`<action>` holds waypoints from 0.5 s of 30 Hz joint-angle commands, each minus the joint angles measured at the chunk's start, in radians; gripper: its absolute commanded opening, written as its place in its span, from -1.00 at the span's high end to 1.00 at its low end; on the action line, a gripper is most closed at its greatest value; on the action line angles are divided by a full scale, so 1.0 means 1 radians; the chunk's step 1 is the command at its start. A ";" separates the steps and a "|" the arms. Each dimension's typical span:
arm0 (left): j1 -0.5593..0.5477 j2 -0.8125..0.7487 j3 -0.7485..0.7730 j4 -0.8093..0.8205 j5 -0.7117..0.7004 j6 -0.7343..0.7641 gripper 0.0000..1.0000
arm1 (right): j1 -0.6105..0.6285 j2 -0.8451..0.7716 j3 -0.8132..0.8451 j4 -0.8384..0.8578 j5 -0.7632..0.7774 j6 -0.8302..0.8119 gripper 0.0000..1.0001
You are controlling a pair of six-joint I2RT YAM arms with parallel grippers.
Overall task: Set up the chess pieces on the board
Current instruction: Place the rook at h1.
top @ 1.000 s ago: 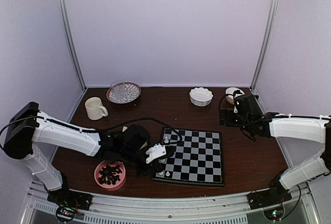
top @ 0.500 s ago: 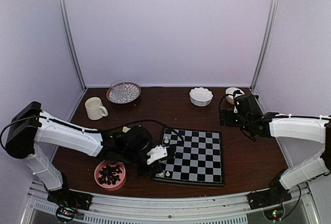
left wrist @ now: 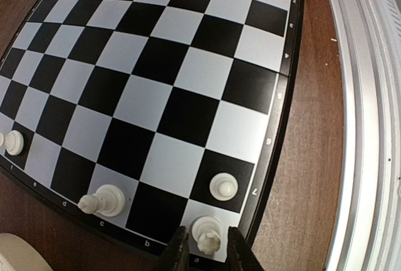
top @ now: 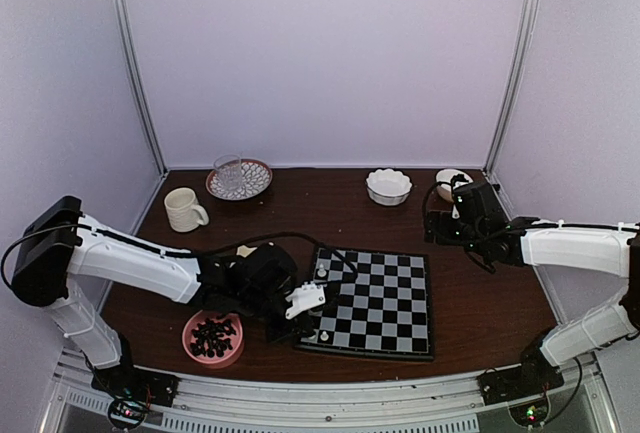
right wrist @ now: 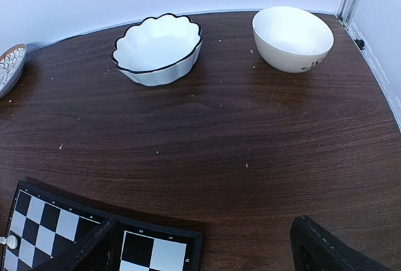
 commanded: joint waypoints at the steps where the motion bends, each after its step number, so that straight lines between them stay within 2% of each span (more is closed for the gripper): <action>1: -0.006 0.007 0.023 0.008 -0.010 0.013 0.53 | 0.007 -0.019 0.020 -0.011 0.024 -0.005 -0.92; 7: -0.006 -0.040 -0.004 0.043 -0.017 -0.008 0.54 | 0.007 -0.020 0.020 -0.010 0.024 -0.005 -0.92; 15: 0.007 -0.219 -0.119 0.171 -0.144 -0.060 0.52 | 0.007 -0.019 0.020 -0.010 0.022 -0.006 -0.92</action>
